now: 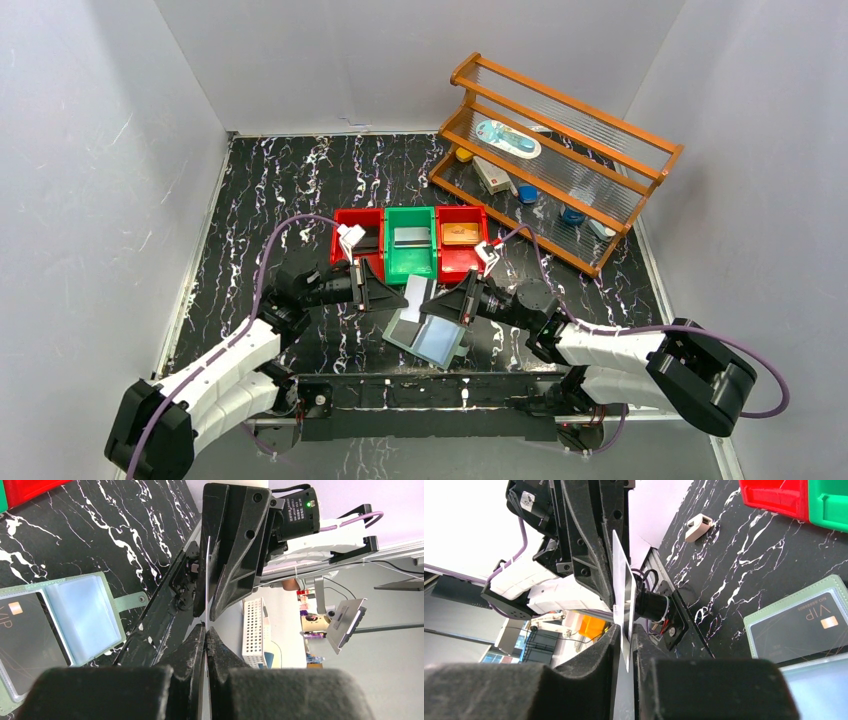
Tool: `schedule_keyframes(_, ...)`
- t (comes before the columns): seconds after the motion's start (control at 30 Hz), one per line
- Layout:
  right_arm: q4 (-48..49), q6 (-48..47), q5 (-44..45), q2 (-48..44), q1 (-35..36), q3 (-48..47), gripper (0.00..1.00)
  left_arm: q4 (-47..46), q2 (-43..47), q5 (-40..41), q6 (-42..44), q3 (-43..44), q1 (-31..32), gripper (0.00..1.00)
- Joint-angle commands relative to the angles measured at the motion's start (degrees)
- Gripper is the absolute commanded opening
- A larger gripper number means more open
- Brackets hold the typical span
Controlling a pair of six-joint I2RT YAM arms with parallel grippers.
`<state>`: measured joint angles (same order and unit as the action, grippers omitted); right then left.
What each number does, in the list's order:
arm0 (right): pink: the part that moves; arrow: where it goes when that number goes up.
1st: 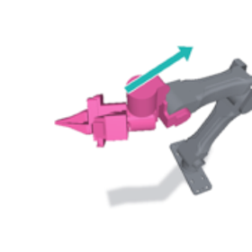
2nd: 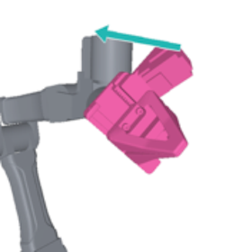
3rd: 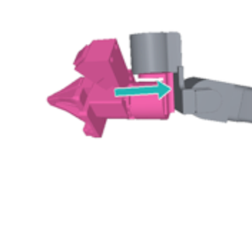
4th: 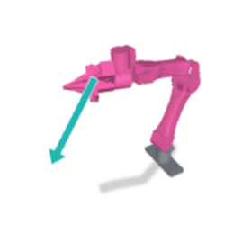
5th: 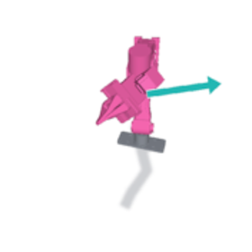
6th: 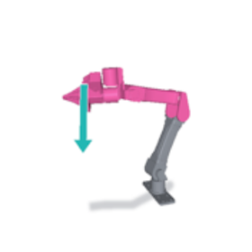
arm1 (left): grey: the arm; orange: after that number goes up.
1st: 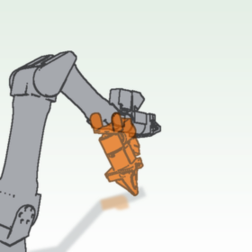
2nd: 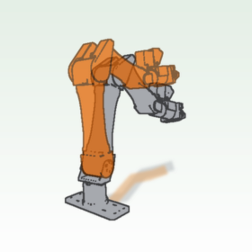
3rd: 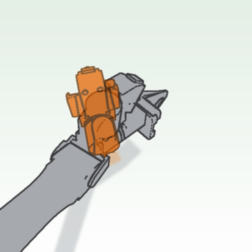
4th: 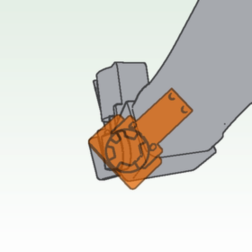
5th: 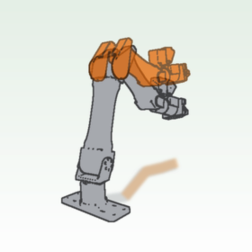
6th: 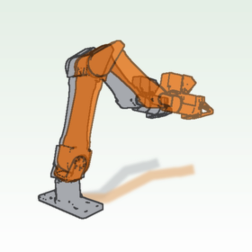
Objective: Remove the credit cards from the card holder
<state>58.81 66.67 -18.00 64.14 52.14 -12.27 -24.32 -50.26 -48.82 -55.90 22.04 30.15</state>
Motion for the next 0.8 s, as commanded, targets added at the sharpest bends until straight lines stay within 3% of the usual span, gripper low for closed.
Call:
schedule_keyframes(0.0, 5.89, 0.03, -0.72, -0.44, -0.31, -0.03, 0.19, -6.55, -0.73, -1.64, -2.65, -1.16, -0.24, 0.0)
schedule_keyframes(0.27, 5.82, 0.08, -0.21, -0.47, -0.79, -1.0, 0.31, -7.79, -1.6, -4.84, -2.92, -2.44, -0.18, 0.0)
schedule_keyframes(0.4, 5.93, 0.29, -0.41, -0.44, -1.14, -1.0, 0.3, -7.74, -1.59, -4.61, -2.72, -2.61, -0.23, 0.0)
schedule_keyframes(0.7, 7.9, 0.91, -2.1, 0.77, -1.25, -0.97, 0.04, -8.61, -2.44, -3.7, -3.12, -2.53, -0.2, 0.0)
schedule_keyframes(0.73, 7.92, 0.99, -2.24, 0.99, -1.25, -0.99, 0.01, -8.14, -2.35, -3.4, -2.89, -2.49, -0.26, 0.01)
schedule_keyframes(0.77, 7.98, 1.07, -2.19, 1.21, -1.26, -0.93, 0.0, -7.3, -2.18, -3.02, -2.51, -2.32, -0.22, 0.09)
